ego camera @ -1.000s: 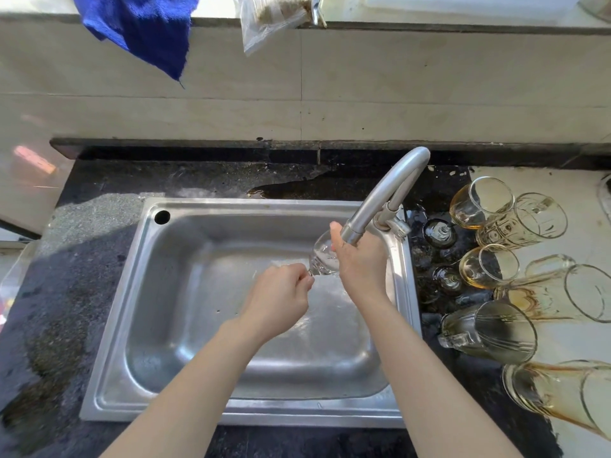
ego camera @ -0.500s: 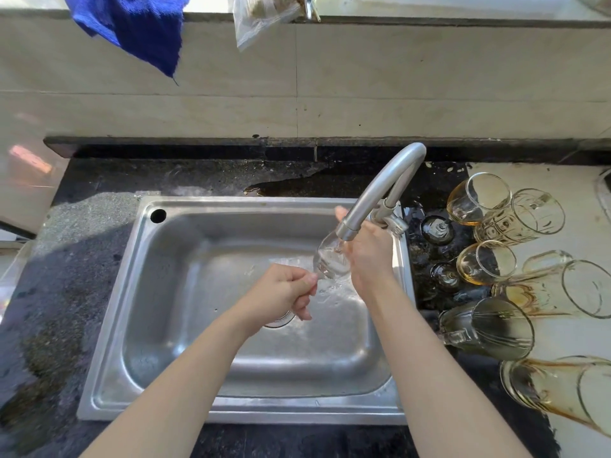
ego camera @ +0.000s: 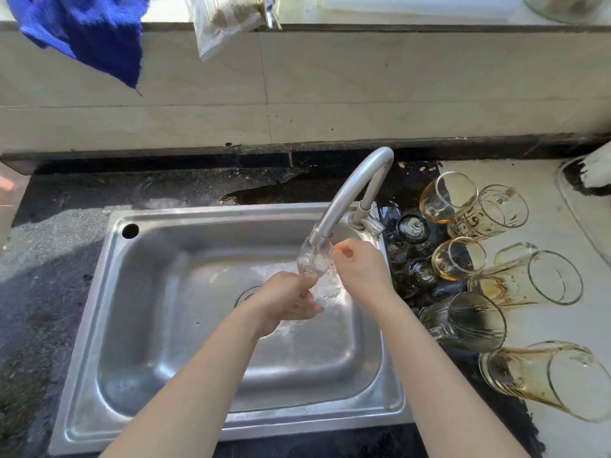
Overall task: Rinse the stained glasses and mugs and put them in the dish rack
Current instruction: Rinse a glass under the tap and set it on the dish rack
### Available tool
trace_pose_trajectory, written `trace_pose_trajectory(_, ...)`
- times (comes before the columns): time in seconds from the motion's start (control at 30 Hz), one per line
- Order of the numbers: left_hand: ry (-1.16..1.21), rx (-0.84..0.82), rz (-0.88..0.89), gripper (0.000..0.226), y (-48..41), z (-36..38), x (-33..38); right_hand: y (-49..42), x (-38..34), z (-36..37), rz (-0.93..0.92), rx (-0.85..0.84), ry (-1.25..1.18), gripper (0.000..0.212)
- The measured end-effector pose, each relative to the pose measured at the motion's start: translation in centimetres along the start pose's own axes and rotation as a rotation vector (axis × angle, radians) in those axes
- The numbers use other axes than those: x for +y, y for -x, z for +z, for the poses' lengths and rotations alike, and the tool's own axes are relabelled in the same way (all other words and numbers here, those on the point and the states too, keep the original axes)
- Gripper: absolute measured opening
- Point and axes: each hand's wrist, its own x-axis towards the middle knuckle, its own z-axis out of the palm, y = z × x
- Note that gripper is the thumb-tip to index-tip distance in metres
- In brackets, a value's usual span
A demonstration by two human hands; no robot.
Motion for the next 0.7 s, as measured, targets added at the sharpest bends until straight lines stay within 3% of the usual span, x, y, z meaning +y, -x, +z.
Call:
trace_pose_trajectory(0.1,0.224,-0.03,-0.091,0.016,-0.6,1.2,1.0,0.1,0.0,-1.0,-0.024,0.038,0.077,0.017)
trace_pose_trajectory(0.2,0.504,0.031,-0.152,0.029,-1.1,2.2,1.9,0.5,-0.2,-1.7,-0.069,0.132,0.157,0.015)
trace_pose_trajectory(0.37,0.891,0.059,-0.247,0.035,-1.2,2.6,2.8,-0.7,-0.1,-2.2,-0.106,0.165,0.426,0.035)
trace_pose_trajectory(0.47,0.925,0.034,-0.267,0.039,-1.8,3.6,3.6,-2.7,0.3,-2.9,-0.054,0.108,0.544,0.036)
trace_pose_trajectory(0.7,0.663,-0.032,-0.298,0.046,-0.8,2.5,2.5,-3.0,0.4,-2.9,-0.065,0.073,0.673,0.029)
